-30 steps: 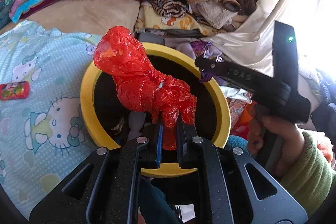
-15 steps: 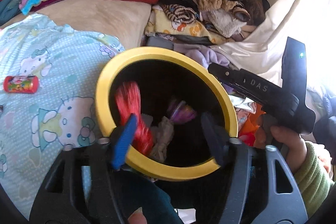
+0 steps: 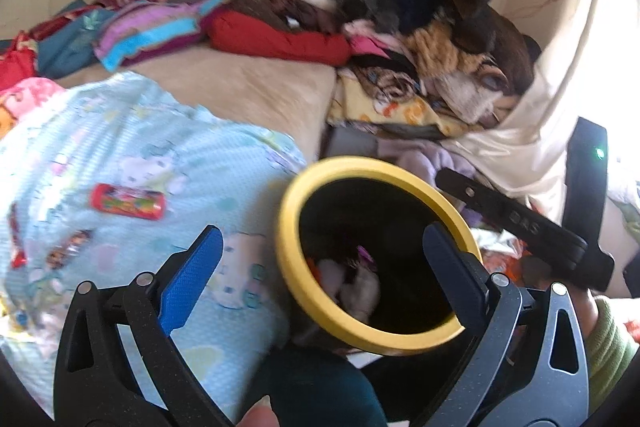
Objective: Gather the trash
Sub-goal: 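Open both tools to drop the red bag and purple wrapper into the bin, then move both open tools back over the candy wrappers on the sheet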
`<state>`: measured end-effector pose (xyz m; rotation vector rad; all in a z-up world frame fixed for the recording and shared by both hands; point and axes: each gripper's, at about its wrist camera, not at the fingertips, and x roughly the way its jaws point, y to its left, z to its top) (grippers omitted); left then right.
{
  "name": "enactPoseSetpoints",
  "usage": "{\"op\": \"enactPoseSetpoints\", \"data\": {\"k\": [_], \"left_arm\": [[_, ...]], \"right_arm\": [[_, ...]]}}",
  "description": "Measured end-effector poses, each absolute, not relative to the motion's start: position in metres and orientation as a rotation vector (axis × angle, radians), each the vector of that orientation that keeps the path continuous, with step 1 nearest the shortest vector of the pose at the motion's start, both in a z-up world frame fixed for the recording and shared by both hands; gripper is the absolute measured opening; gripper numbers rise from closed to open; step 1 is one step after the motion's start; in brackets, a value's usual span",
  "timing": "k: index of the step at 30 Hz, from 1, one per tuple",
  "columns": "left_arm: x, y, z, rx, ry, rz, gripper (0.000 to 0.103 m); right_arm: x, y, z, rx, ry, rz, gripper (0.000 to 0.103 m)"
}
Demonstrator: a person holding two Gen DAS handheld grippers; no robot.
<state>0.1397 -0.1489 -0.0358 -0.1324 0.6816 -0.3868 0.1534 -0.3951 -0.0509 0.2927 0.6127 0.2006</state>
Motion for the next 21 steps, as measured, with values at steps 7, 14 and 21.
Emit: {"op": "enactPoseSetpoints", "data": {"k": [7, 14, 21], "left_arm": [[0.14, -0.104, -0.019, -0.175, 0.626, -0.289, 0.092], [0.14, -0.059, -0.01, -0.221, 0.599, -0.193, 0.092], [0.136, -0.022, -0.009, -0.246, 0.586, -0.105, 0.092]], "right_arm": [[0.146, -0.348, -0.033, 0.219, 0.57, 0.322, 0.071], [0.144, -0.298, -0.029, 0.143, 0.573, 0.424, 0.074], [0.151, -0.246, -0.032, 0.037, 0.597, 0.518, 0.075]]}}
